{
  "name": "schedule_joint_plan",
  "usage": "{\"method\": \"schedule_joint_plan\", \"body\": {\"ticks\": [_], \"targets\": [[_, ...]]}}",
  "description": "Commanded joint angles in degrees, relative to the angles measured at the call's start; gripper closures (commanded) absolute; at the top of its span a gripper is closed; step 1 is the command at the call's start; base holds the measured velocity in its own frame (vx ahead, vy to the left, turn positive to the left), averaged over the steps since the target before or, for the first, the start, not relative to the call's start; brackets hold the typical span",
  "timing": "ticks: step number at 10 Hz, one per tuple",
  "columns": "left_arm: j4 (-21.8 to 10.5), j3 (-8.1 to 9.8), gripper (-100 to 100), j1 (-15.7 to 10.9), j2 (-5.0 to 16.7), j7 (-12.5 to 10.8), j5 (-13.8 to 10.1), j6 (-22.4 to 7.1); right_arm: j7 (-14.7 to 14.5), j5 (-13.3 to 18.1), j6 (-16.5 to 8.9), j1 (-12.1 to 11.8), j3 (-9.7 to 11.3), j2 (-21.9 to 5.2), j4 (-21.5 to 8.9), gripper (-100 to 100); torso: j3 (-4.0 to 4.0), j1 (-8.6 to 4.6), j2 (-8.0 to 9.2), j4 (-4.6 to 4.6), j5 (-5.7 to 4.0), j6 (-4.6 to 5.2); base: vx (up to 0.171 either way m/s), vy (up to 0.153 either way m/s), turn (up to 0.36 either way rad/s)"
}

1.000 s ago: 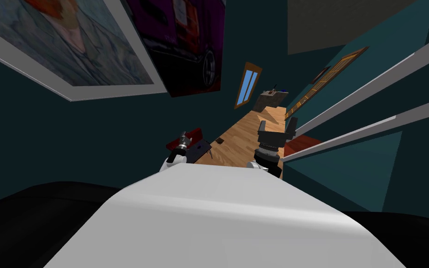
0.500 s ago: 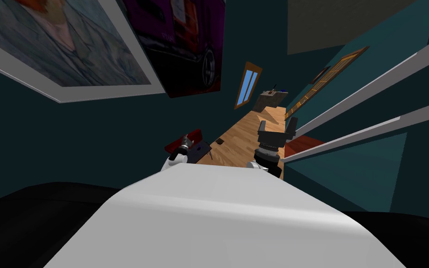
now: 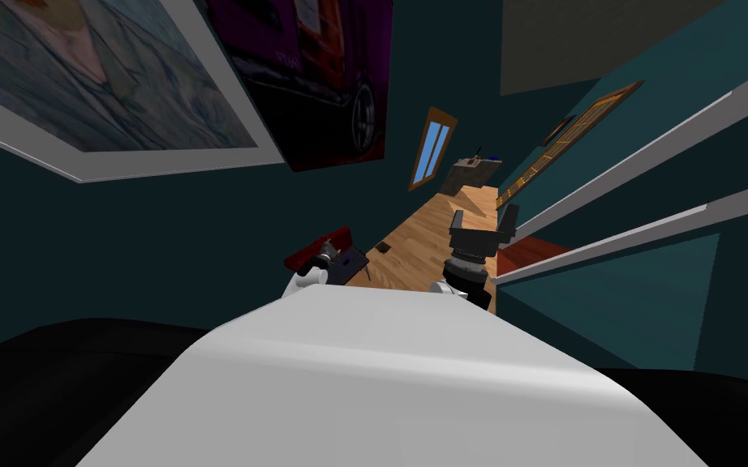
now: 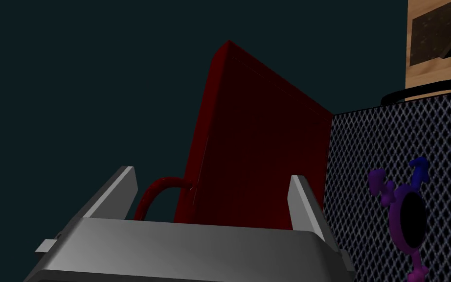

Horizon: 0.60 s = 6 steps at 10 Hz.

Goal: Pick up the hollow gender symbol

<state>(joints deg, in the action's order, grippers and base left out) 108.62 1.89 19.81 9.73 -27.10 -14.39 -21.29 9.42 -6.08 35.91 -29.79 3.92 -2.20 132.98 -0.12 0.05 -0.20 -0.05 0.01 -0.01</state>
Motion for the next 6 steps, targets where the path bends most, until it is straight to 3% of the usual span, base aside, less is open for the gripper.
{"method": "schedule_joint_plan", "body": {"ticks": [1,6], "targets": [[-1.7,-0.27,-100,-0.9,0.1,-1.3,-0.7,-2.9,0.0,0.0,0.0,0.0,0.0,0.0,0.0,0,0.0,0.0,0.0,0.0,0.0,0.0,0.056,0.016,-0.011],[-4.7,-0.57,-100,-2.6,0.7,-3.7,-2.3,-10.4,0.0,0.0,0.0,0.0,0.0,0.0,0.0,0,0.0,-0.05,0.0,0.0,-0.01,0.01,0.05,0.008,-0.009]]}}
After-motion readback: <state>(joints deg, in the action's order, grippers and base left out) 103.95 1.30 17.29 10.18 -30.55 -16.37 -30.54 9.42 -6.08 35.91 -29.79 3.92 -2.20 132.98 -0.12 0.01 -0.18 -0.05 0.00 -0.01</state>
